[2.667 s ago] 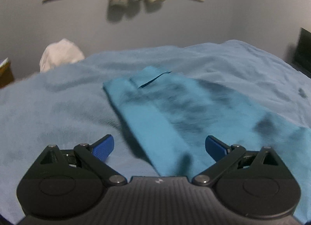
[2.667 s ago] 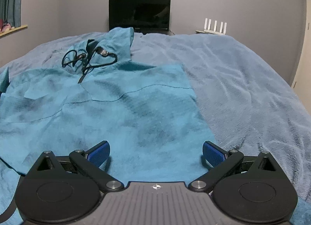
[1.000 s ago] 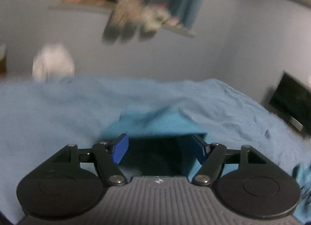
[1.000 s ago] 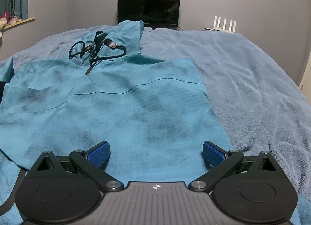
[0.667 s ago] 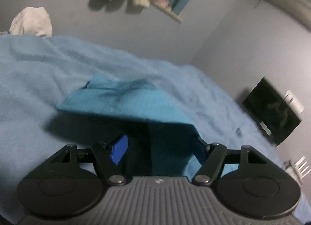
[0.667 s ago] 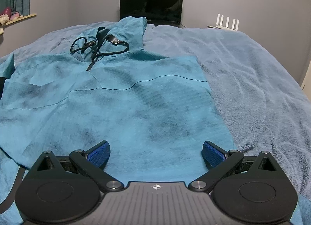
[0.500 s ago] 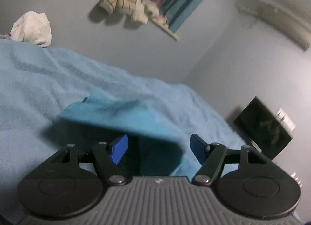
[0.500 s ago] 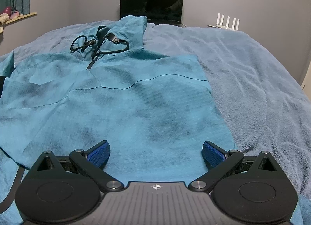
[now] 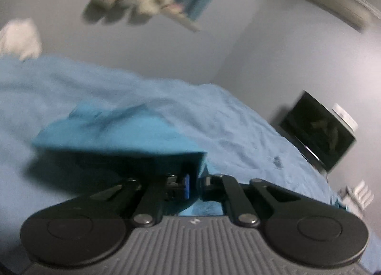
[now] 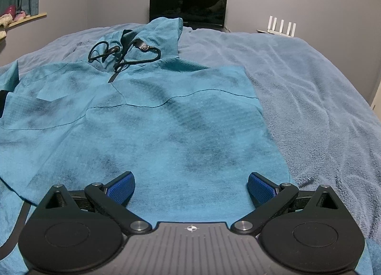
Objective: Fold large clothes
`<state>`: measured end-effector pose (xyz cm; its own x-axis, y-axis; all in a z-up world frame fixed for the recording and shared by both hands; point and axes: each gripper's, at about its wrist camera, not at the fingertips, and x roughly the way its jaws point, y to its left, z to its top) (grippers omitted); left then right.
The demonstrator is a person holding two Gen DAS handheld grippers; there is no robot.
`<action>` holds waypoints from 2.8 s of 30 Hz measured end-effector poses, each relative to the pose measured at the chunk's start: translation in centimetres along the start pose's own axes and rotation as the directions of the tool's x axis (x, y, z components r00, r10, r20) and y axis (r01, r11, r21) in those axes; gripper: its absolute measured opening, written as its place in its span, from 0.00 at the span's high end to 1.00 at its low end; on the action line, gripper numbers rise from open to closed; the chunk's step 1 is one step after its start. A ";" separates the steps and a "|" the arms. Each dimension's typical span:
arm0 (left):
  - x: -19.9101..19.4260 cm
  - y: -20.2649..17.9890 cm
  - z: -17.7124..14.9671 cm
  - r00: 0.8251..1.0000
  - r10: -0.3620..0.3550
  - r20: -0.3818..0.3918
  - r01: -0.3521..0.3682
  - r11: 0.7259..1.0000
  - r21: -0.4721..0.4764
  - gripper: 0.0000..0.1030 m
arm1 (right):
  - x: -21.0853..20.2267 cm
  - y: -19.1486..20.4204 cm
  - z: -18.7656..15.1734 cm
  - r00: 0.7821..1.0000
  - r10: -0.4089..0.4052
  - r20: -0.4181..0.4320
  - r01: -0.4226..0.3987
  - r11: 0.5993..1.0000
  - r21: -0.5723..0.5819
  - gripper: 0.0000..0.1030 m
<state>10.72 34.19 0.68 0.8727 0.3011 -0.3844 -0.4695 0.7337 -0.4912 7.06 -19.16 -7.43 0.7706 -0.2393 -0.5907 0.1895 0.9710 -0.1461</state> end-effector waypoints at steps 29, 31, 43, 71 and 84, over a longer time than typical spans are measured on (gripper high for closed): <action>-14.4 -25.7 -23.3 0.658 -0.465 -0.593 0.753 0.406 0.518 0.23 | -1.9 -0.3 -0.1 0.997 -0.025 0.071 0.024 1.000 0.012 0.00; -14.9 -25.3 -20.9 0.716 -0.453 -0.531 0.698 0.448 0.559 0.14 | -2.8 -0.5 0.0 0.994 -0.016 0.106 0.015 1.000 0.016 0.00; -6.8 -16.4 -13.7 0.908 -0.063 -0.414 0.280 0.828 0.486 0.10 | -8.8 7.2 4.2 0.951 0.218 0.217 -0.139 0.934 -0.329 0.01; -0.7 -14.3 -16.0 0.866 0.017 -0.499 0.260 0.838 0.479 0.10 | -4.9 2.4 6.4 0.977 0.062 0.202 -0.096 0.982 0.166 0.81; -1.3 -15.3 -16.7 0.874 0.069 -0.481 0.250 0.786 0.566 0.10 | -1.9 -7.5 0.7 0.976 0.188 0.108 -0.215 0.779 0.589 0.49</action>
<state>14.51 12.39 -4.35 0.6659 0.0204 -0.7458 -0.0747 0.9964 -0.0395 4.60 -26.01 -4.70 0.8537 -0.0507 -0.5184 0.3400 0.8081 0.4809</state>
